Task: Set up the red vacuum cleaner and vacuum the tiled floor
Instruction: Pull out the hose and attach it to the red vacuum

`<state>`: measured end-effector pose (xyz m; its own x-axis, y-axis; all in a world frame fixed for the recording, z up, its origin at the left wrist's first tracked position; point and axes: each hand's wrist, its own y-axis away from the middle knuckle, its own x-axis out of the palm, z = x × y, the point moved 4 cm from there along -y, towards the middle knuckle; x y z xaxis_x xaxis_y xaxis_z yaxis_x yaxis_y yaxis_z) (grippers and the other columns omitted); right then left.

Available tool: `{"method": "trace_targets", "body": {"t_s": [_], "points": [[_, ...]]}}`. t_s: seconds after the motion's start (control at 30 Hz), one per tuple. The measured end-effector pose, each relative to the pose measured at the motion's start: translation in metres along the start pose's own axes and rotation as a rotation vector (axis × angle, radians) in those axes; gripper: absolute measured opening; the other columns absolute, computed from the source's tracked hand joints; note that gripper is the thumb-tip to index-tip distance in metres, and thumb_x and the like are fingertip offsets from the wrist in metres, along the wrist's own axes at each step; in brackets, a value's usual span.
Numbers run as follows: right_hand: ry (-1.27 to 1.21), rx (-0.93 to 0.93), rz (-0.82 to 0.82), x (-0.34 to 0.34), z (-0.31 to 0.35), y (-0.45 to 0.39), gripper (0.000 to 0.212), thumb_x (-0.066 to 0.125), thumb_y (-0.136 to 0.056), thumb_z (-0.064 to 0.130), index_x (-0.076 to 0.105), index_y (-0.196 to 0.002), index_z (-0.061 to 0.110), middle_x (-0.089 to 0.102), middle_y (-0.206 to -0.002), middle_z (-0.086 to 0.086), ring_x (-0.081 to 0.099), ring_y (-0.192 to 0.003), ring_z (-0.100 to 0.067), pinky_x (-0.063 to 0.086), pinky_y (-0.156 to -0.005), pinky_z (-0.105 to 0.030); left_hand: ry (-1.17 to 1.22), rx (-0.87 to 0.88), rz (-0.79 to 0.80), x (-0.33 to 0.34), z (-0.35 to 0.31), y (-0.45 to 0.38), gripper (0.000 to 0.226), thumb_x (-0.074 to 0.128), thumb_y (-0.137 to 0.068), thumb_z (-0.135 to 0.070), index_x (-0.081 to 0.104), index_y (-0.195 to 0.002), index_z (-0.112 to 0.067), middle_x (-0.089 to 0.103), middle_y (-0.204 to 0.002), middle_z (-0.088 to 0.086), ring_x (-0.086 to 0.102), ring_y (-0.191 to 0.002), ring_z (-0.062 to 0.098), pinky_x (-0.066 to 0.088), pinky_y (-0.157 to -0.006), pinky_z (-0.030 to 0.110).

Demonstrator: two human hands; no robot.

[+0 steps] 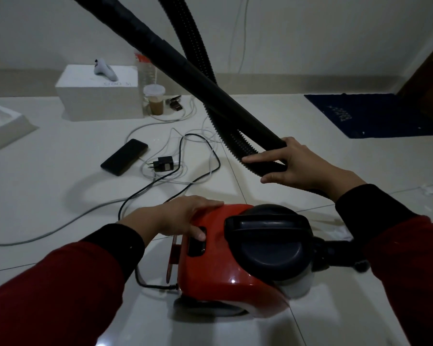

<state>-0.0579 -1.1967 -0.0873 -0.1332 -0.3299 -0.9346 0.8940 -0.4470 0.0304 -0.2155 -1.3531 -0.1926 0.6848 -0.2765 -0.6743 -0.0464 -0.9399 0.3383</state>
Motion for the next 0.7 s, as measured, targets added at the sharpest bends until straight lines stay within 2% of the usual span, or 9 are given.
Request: {"method": "trace_targets", "body": {"t_s": [0.07,0.13,0.23,0.37,0.43,0.5,0.57,0.63,0.7], "points": [[-0.005,0.004,0.008,0.003,0.0,-0.003,0.063,0.074,-0.08,0.032,0.04,-0.108,0.077,0.037,-0.117,0.005,0.033,-0.12,-0.019,0.03,-0.109,-0.037,-0.039,0.026,-0.04,0.002,0.003,0.0,0.084,0.076,-0.077,-0.021,0.03,-0.145,-0.034,0.04,-0.143,0.001,0.035,-0.133,0.018,0.029,-0.103,0.026],[-0.009,0.011,0.02,0.006,0.0,-0.003,0.062,0.074,-0.081,0.031,0.042,-0.111,0.075,0.039,-0.116,0.007,0.034,-0.12,-0.02,0.03,-0.109,-0.037,-0.116,0.039,-0.075,0.004,0.005,0.0,0.085,0.075,-0.077,-0.026,0.026,-0.146,-0.037,0.038,-0.145,0.0,0.03,-0.134,0.02,0.027,-0.109,0.035],[0.004,0.002,0.055,0.01,0.003,-0.003,0.06,0.073,-0.082,0.03,0.043,-0.119,0.067,0.035,-0.103,0.025,0.035,-0.119,-0.021,0.031,-0.107,-0.036,-0.192,0.006,-0.078,0.009,0.008,-0.002,0.086,0.072,-0.078,-0.029,0.021,-0.146,-0.042,0.034,-0.148,-0.004,0.024,-0.134,0.02,0.025,-0.111,0.043],[0.032,-0.011,0.102,0.015,0.008,-0.003,0.062,0.072,-0.083,0.029,0.039,-0.123,0.063,0.031,-0.098,0.029,0.036,-0.116,-0.022,0.033,-0.106,-0.04,-0.233,-0.011,-0.084,0.009,0.002,0.0,0.086,0.074,-0.076,-0.032,0.024,-0.145,-0.042,0.037,-0.148,-0.006,0.028,-0.135,0.019,0.028,-0.109,0.041],[0.04,-0.006,0.114,0.016,0.01,-0.002,0.063,0.072,-0.084,0.029,0.037,-0.125,0.062,0.032,-0.097,0.027,0.037,-0.116,-0.023,0.033,-0.106,-0.042,-0.242,-0.004,-0.119,0.002,-0.002,0.004,0.079,0.076,-0.073,-0.032,0.037,-0.141,-0.037,0.048,-0.14,-0.005,0.04,-0.128,0.016,0.036,-0.105,0.036],[0.047,-0.003,0.123,0.015,0.012,0.0,0.063,0.071,-0.085,0.03,0.035,-0.125,0.062,0.034,-0.098,0.024,0.037,-0.117,-0.023,0.033,-0.107,-0.042,-0.31,0.094,-0.279,-0.014,-0.015,0.013,0.06,0.074,-0.073,-0.037,0.054,-0.129,-0.032,0.061,-0.122,-0.004,0.053,-0.109,0.012,0.047,-0.093,0.037],[0.049,0.004,0.13,0.014,0.013,0.001,0.062,0.07,-0.085,0.03,0.035,-0.125,0.062,0.041,-0.104,0.015,0.037,-0.116,-0.024,0.033,-0.106,-0.042,-0.487,0.336,-0.619,-0.041,-0.039,0.025,0.045,0.062,-0.078,-0.044,0.062,-0.118,-0.024,0.065,-0.106,0.003,0.056,-0.094,0.016,0.052,-0.079,0.04],[0.064,0.005,0.127,0.016,0.011,0.002,0.059,0.07,-0.085,0.032,0.039,-0.125,0.063,0.041,-0.109,0.007,0.036,-0.115,-0.024,0.034,-0.105,-0.042,-0.708,0.533,-0.91,-0.07,-0.067,0.031,0.048,0.057,-0.079,-0.046,0.061,-0.119,-0.02,0.062,-0.107,0.011,0.051,-0.098,0.023,0.044,-0.078,0.04],[0.083,0.006,0.128,0.018,0.01,0.004,0.057,0.07,-0.085,0.036,0.041,-0.123,0.066,0.038,-0.109,0.007,0.035,-0.112,-0.021,0.035,-0.104,-0.041,-0.89,0.508,-0.928,-0.099,-0.094,0.024,0.057,0.055,-0.077,-0.051,0.053,-0.129,-0.026,0.058,-0.12,0.011,0.043,-0.11,0.025,0.033,-0.087,0.041]]}}
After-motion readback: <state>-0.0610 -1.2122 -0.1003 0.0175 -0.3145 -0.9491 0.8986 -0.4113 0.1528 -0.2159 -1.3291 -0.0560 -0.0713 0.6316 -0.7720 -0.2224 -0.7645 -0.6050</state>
